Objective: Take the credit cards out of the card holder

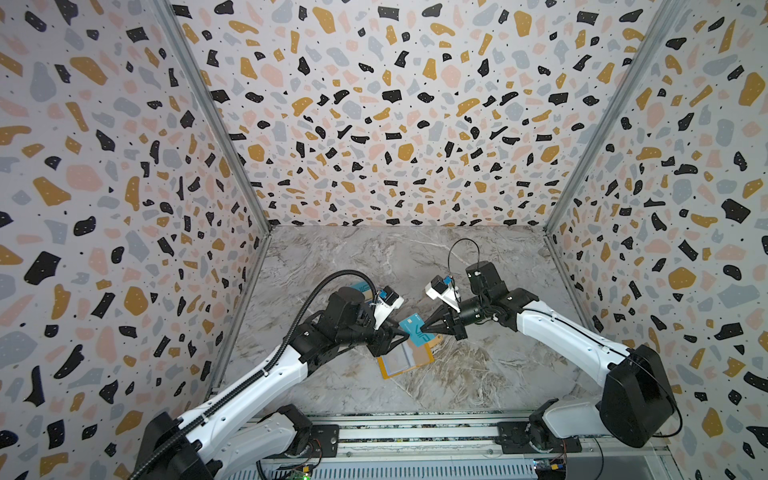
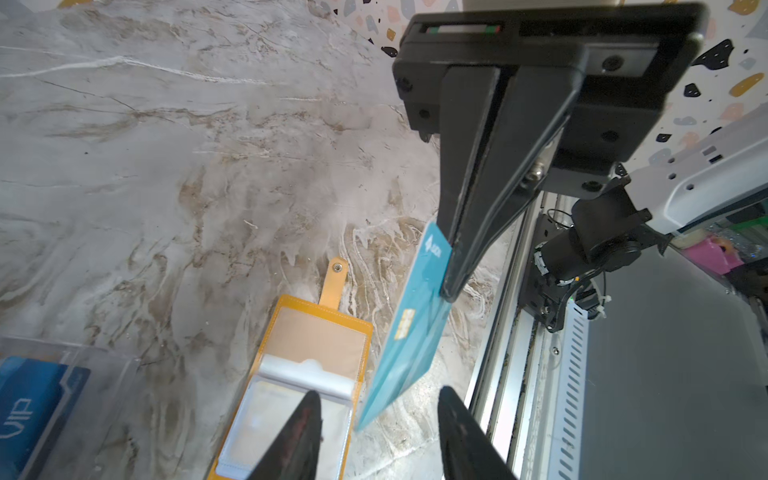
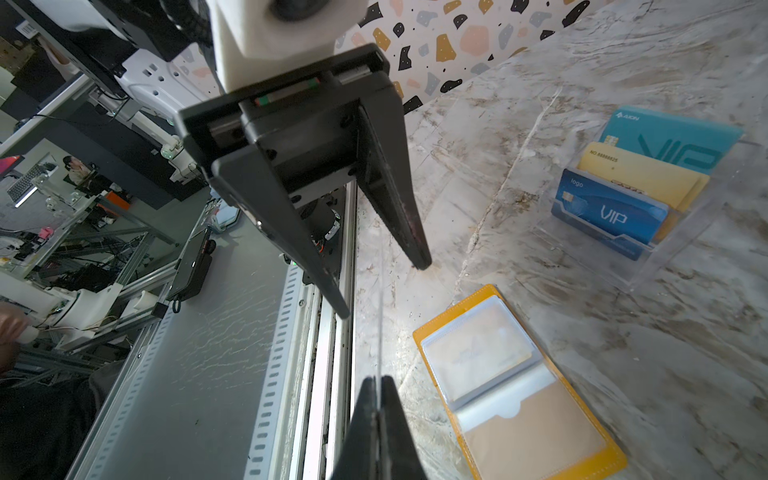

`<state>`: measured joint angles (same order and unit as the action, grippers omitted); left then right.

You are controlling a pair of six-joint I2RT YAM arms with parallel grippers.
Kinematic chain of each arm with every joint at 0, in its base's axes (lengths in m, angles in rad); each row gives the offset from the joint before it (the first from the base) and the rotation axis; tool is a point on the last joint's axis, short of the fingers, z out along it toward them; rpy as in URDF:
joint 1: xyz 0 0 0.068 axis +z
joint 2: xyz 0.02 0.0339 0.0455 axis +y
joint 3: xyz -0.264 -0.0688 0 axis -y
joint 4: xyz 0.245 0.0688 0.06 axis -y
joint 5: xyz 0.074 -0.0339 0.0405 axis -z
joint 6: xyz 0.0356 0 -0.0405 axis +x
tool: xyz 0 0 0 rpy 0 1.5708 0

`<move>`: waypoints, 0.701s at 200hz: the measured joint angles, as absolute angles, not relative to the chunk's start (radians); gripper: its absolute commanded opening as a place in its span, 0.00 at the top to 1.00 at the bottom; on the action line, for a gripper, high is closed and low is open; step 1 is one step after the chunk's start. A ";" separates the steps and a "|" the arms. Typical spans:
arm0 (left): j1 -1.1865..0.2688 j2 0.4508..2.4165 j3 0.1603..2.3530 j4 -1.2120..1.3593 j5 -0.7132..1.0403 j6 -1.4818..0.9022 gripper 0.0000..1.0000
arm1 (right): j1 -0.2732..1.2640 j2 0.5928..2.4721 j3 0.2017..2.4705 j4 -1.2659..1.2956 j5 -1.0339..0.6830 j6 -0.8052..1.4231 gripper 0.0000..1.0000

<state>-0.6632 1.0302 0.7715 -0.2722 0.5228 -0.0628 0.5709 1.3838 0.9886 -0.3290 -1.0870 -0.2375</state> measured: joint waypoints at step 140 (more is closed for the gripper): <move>-0.662 1.033 0.771 -0.215 0.622 -0.097 0.92 | 0.583 1.400 0.989 -0.329 -1.120 -0.264 1.00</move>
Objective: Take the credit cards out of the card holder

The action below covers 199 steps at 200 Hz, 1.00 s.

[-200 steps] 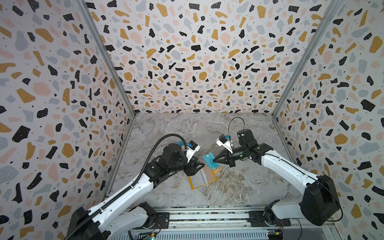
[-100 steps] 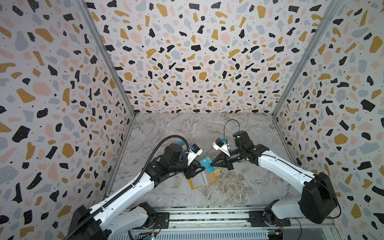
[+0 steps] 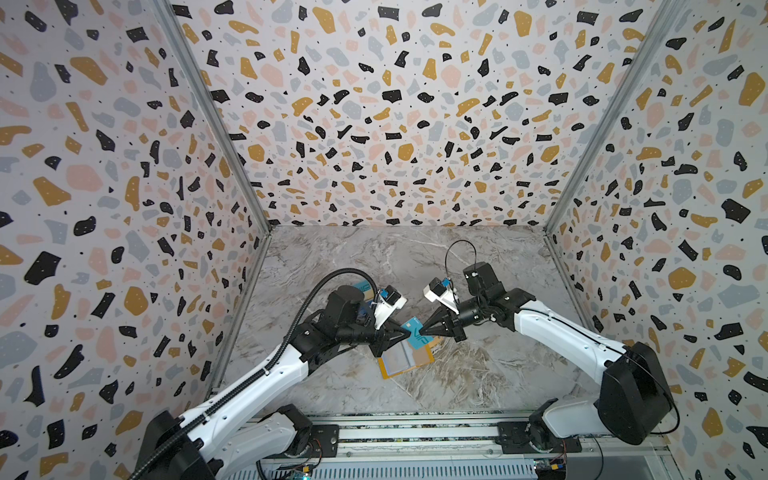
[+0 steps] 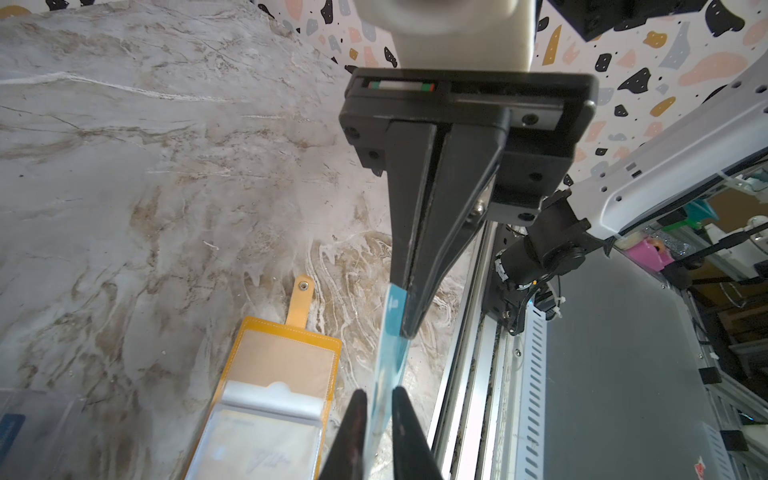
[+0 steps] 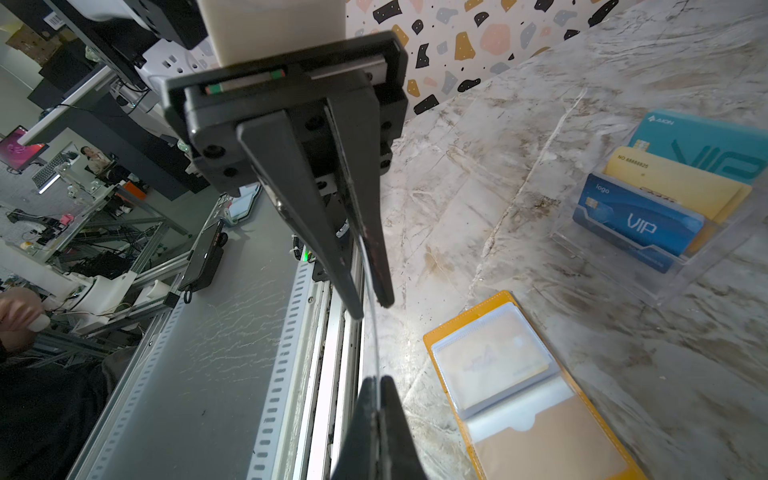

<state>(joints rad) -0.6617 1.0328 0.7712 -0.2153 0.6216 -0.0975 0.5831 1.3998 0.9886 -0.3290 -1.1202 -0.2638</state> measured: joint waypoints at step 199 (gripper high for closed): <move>-0.644 0.929 0.585 0.161 0.499 -0.361 1.00 | 0.480 1.122 0.714 0.142 -0.885 0.165 0.12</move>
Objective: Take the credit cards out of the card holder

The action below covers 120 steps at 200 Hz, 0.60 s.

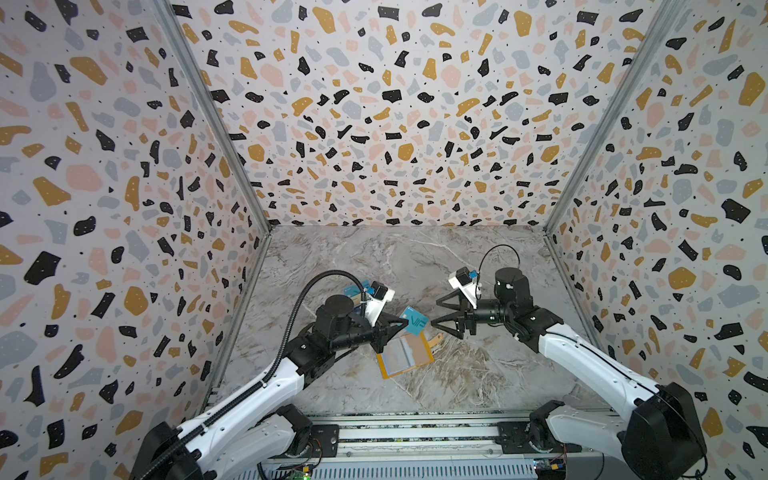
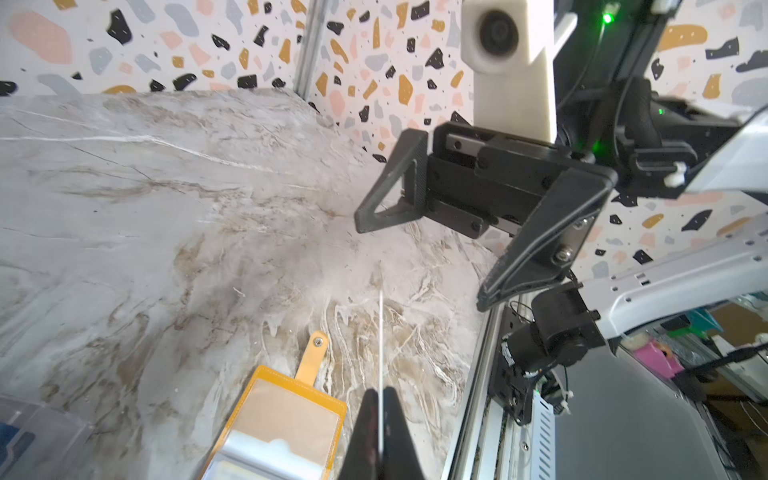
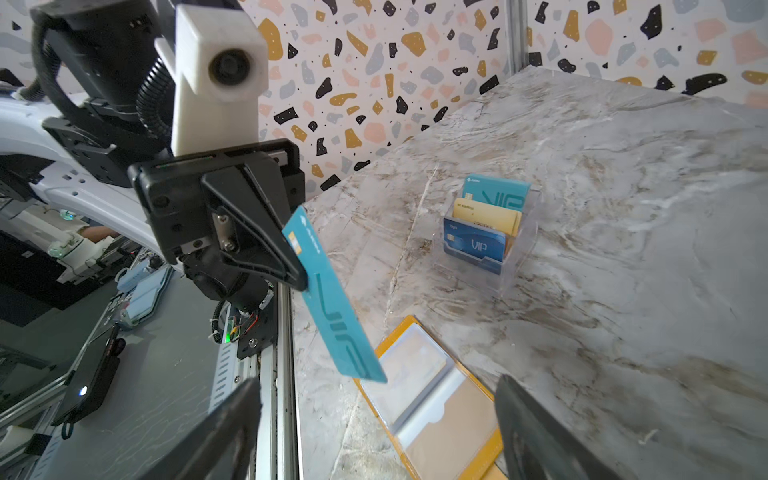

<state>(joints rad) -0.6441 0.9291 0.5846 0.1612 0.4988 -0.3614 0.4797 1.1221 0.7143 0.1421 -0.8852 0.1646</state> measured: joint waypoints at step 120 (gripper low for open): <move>-0.623 0.849 0.401 0.583 0.336 -0.654 1.00 | 0.599 1.143 0.443 0.899 -0.613 0.725 0.39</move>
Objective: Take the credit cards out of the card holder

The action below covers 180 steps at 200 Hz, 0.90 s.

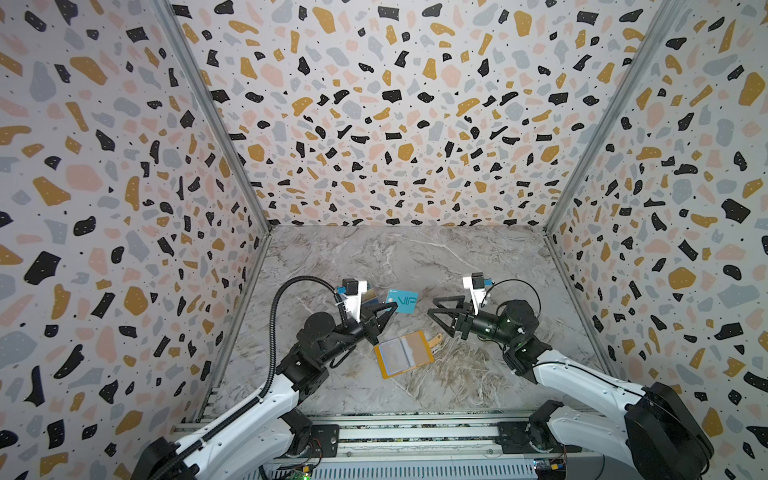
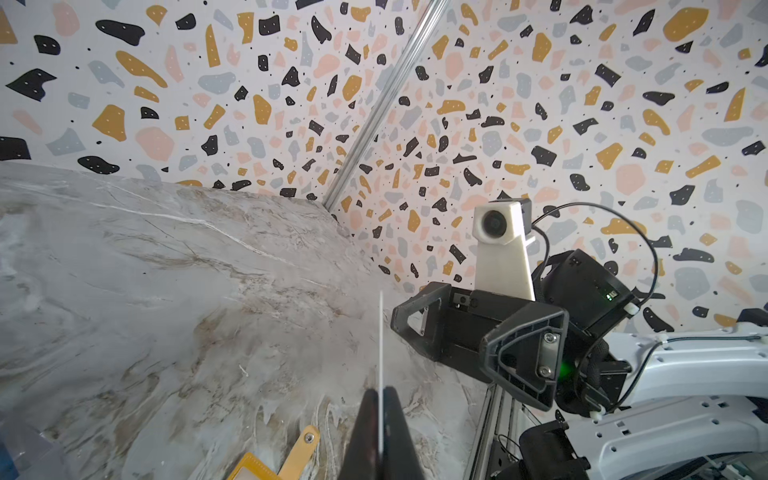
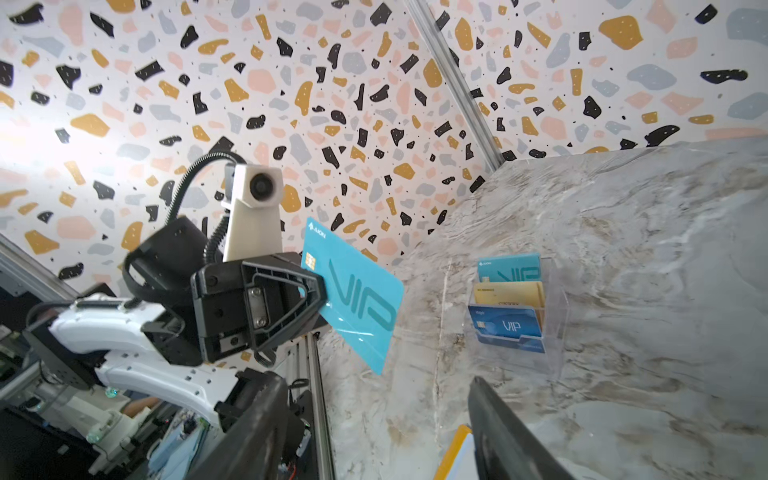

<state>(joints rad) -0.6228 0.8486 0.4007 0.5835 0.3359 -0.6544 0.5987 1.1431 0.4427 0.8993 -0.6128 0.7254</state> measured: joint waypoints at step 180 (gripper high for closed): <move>-0.622 0.896 0.299 0.963 0.336 -0.866 1.00 | 0.702 1.369 0.524 1.217 -0.677 0.903 0.68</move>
